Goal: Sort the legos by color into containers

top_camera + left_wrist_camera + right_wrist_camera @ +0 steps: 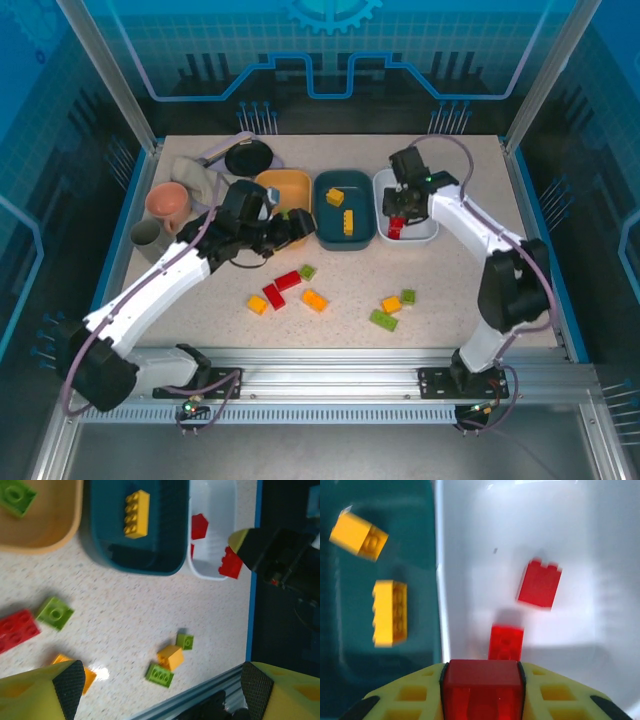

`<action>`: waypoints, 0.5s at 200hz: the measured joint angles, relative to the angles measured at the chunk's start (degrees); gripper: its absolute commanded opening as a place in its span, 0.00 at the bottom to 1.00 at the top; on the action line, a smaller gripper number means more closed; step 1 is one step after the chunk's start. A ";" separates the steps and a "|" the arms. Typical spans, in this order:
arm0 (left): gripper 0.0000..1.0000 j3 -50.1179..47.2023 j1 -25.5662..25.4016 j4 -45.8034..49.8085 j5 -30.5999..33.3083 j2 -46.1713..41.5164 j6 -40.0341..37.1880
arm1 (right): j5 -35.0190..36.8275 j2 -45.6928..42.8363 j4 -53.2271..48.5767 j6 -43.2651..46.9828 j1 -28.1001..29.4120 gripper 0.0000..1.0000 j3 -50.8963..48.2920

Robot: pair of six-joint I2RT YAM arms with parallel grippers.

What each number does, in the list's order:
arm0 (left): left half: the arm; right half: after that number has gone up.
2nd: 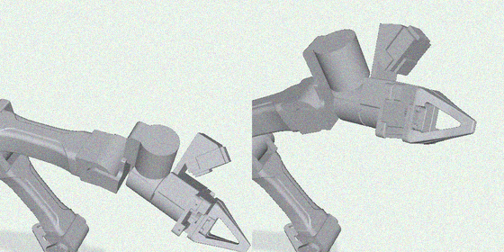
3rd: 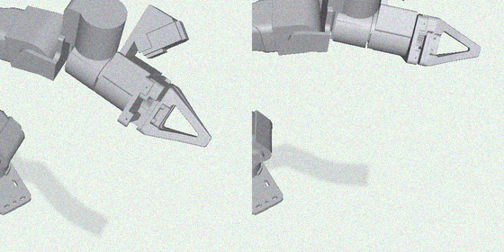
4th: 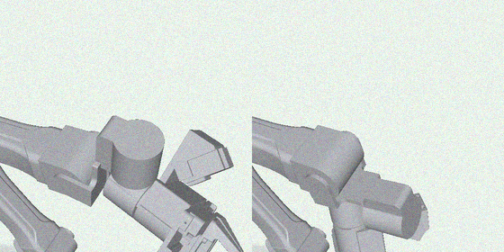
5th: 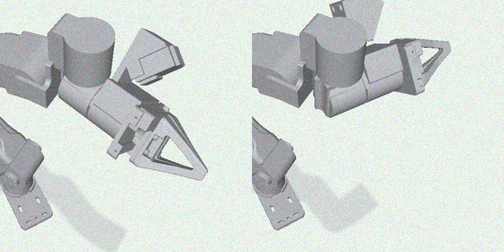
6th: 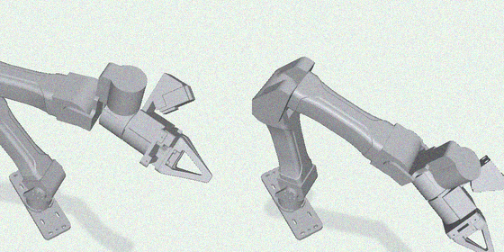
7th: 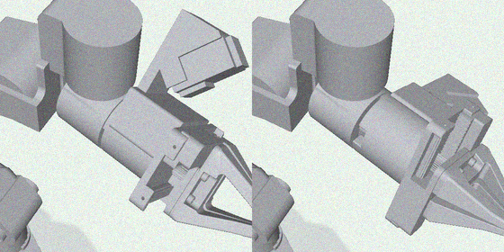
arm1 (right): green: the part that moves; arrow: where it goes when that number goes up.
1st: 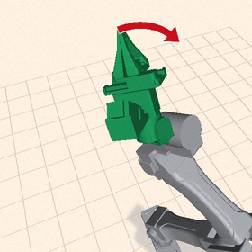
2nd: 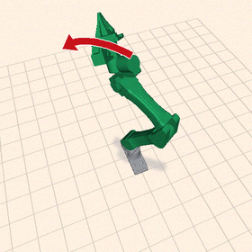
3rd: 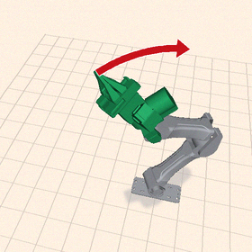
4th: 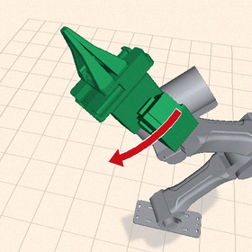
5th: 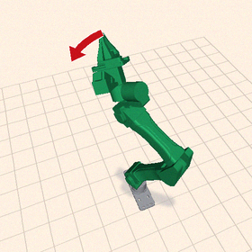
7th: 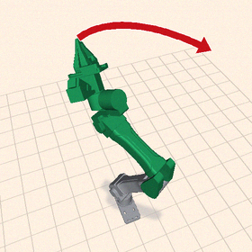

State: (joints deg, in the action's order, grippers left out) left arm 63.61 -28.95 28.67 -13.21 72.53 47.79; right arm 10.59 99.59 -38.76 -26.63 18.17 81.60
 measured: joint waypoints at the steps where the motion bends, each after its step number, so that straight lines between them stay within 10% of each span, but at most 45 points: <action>1: 0.85 0.15 -0.02 -0.11 0.00 0.17 0.00 | -0.13 0.28 0.02 -0.02 -0.17 0.27 0.28; 57: 0.84 9.84 -1.46 -4.15 -0.35 12.66 -0.42 | -6.78 21.38 -0.33 2.73 -5.84 0.31 18.16; 100: 0.83 12.15 -1.68 -4.31 -0.11 16.09 -0.35 | -8.13 29.46 -3.96 3.37 -6.01 0.55 27.15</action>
State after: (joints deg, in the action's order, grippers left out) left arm 75.77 -30.63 24.36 -13.32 88.62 47.44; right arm 2.46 129.05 -42.72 -23.27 12.16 108.75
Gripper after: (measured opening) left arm 0.838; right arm 0.482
